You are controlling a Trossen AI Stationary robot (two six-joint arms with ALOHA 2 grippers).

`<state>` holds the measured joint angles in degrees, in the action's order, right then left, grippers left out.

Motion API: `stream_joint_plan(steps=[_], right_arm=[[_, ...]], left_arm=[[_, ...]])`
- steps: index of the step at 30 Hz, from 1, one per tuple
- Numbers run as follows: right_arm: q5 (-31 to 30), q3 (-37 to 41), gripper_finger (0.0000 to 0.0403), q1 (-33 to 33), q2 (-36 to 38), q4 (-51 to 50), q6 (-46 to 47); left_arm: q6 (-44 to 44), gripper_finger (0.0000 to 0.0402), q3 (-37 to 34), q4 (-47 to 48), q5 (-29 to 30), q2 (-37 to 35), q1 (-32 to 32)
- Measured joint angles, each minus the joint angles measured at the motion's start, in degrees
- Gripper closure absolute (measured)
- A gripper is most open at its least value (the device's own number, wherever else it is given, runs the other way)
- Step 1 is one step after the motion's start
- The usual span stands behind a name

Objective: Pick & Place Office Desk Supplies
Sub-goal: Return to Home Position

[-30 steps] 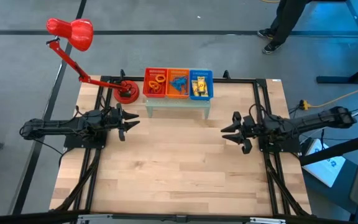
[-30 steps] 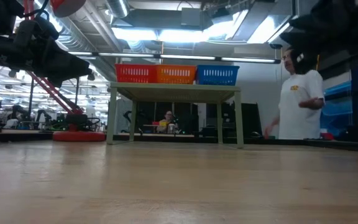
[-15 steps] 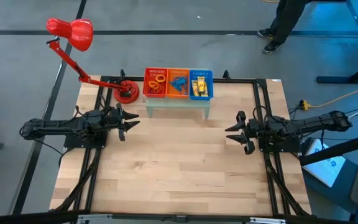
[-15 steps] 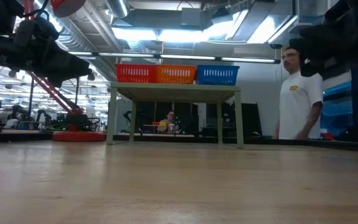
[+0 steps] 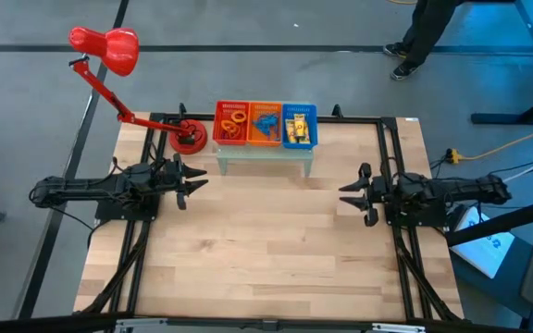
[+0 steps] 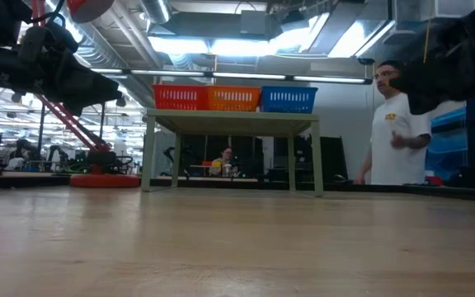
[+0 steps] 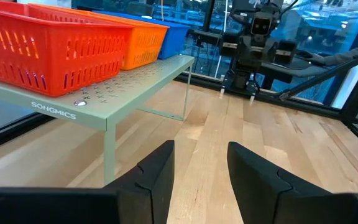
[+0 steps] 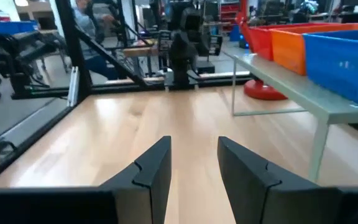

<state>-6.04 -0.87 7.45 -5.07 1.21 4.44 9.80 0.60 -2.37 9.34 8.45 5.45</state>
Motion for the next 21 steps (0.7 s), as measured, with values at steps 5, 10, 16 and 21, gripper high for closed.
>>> stream_joint_plan(steps=[5,10,16,21], right_arm=[[0.9,0.0,0.0270,-0.1,2.9,0.2,-0.2],[0.7,0.0,0.0270,-0.2,4.2,0.2,-0.6],[0.9,0.0,0.0270,-0.1,5.1,0.3,-0.6],[0.9,0.0,0.0270,-0.1,5.1,0.3,-0.1]], left_arm=[[0.0,0.0258,0.0,0.0,0.0,0.0,0.0],[-0.2,0.0258,0.0,0.0,0.0,0.0,0.0],[-0.2,0.0258,0.0,0.0,0.0,0.0,0.0],[-0.2,0.0258,0.0,0.0,0.0,0.0,0.0]])
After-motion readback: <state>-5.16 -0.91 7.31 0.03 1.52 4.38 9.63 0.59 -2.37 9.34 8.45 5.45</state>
